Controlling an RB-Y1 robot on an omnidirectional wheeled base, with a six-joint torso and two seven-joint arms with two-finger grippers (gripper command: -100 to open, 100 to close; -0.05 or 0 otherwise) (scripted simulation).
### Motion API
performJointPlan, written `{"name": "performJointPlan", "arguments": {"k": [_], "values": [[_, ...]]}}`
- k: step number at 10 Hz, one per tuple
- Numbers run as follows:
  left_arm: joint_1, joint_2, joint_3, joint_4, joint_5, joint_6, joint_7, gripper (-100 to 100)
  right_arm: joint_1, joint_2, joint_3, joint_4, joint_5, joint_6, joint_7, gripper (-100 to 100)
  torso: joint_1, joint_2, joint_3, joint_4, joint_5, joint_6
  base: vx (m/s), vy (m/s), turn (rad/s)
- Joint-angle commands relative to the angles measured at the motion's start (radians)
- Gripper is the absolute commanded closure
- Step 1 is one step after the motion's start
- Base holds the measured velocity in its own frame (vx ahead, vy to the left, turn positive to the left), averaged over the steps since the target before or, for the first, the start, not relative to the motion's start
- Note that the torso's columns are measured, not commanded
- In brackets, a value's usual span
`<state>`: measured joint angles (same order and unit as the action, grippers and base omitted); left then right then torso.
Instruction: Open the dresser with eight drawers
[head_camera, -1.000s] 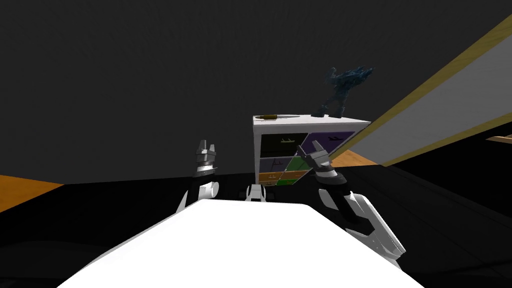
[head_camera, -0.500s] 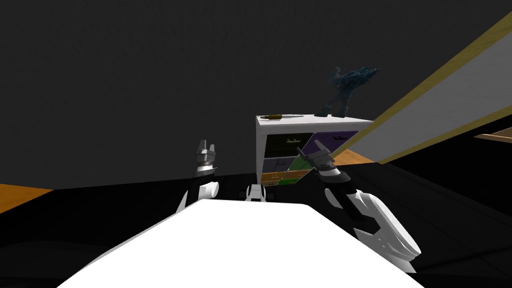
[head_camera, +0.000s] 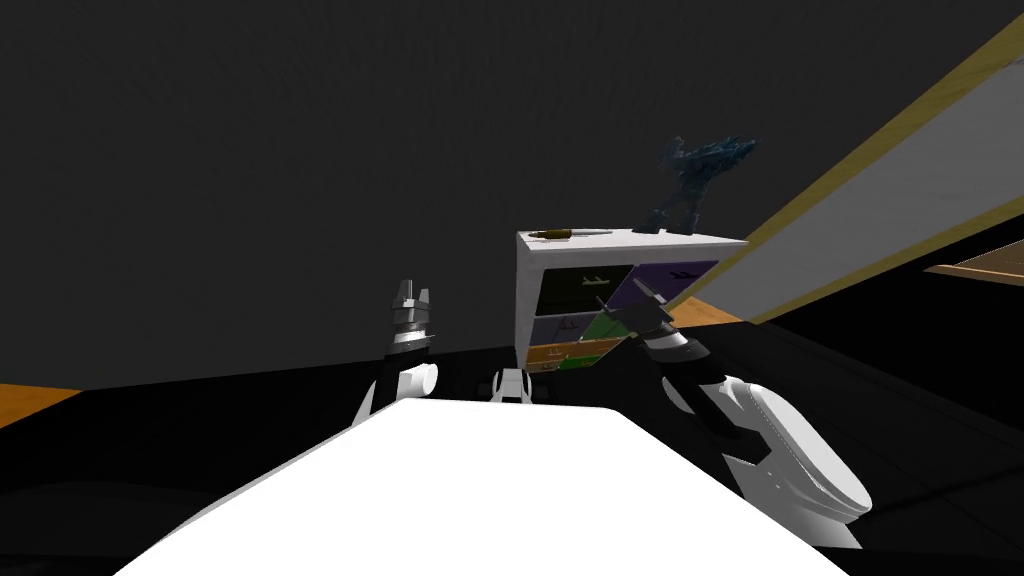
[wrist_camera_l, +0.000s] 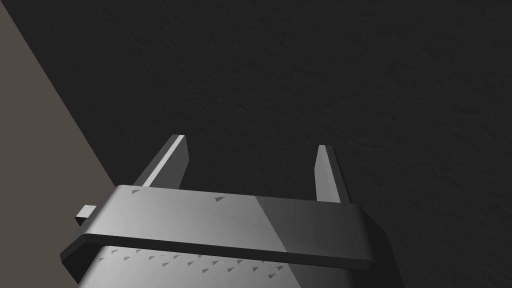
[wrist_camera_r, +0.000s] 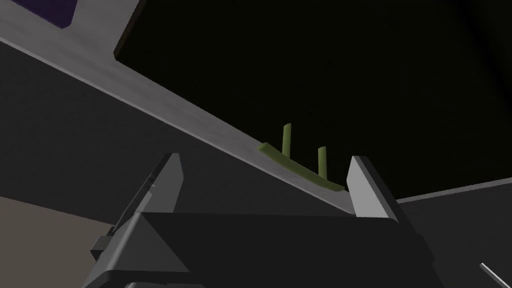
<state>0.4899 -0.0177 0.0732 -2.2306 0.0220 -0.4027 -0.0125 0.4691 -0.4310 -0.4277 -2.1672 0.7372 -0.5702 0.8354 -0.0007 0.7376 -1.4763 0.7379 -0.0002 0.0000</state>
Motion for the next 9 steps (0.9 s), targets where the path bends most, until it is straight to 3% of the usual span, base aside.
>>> {"name": "performJointPlan", "arguments": {"k": [1,9], "values": [[0.0,0.0,0.0,0.0,0.0,0.0,0.0,0,-0.004,-0.023,-0.025,0.012,0.053,0.002,0.06,-100,0.001,0.001,0.001,0.0,0.0,0.0,0.0,0.078,-0.026],[0.0,0.0,0.0,0.0,0.0,0.0,0.0,0,-0.027,-0.12,-0.121,0.06,0.247,0.01,0.262,-100,0.002,0.001,0.0,0.0,0.001,0.0,-0.001,0.081,-0.039]]}}
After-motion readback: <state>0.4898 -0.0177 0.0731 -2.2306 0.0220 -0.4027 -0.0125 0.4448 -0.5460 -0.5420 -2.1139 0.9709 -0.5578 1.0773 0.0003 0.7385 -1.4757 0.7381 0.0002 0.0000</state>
